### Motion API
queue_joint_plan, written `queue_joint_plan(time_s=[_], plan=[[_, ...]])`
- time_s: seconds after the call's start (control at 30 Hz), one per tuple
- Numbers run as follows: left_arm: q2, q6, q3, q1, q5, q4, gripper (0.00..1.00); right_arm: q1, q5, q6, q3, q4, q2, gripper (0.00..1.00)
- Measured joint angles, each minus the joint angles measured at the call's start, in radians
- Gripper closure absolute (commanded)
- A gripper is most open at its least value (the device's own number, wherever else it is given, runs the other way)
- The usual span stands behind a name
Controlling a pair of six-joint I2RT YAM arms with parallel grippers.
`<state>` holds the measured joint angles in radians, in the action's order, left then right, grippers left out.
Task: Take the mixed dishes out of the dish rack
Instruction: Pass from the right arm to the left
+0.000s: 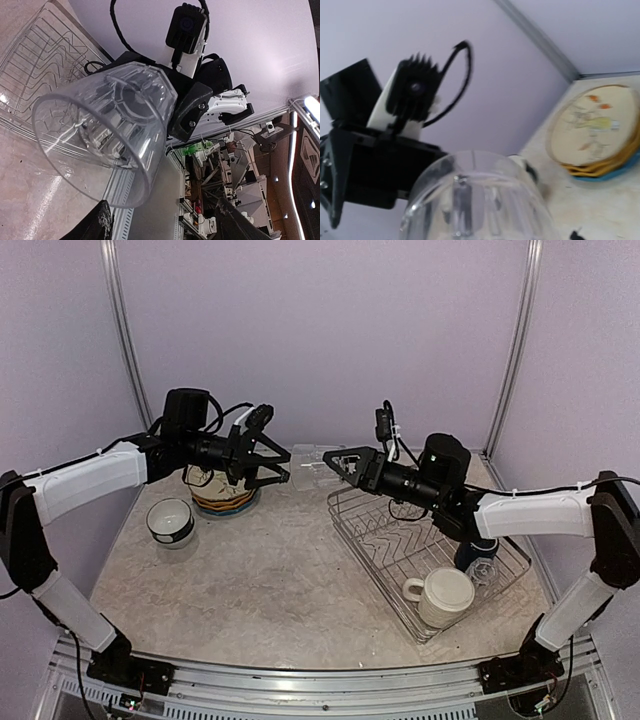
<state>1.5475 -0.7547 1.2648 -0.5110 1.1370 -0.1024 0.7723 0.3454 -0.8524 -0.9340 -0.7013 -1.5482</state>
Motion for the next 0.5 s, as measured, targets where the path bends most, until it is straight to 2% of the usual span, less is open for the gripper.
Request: queue_joint_plan(time_s=[0.1,0.2,0.37,0.47,0.5], plan=[[0.0,-0.015,-0.001,0.0,0.011,0.031,0.43,0.026,0.024,-0.028,-0.03,-0.071,-0.061,0.78],[0.0,-0.028,-0.002,0.0,0.018,0.049,0.54,0.042,0.039,-0.055,-0.042,-0.134,-0.104,0.78],[0.0,-0.045,-0.004,0.0,0.034,0.069,0.82,0.053,0.045,-0.084,-0.052,-0.193,-0.149,0.77],[0.0,-0.048,-0.004,0.0,0.034,0.072,1.0,0.055,0.051,-0.101,-0.051,-0.229,-0.155,0.67],[0.0,-0.047,-0.004,0.0,0.038,0.074,1.0,0.055,0.051,-0.107,-0.051,-0.24,-0.155,0.57]])
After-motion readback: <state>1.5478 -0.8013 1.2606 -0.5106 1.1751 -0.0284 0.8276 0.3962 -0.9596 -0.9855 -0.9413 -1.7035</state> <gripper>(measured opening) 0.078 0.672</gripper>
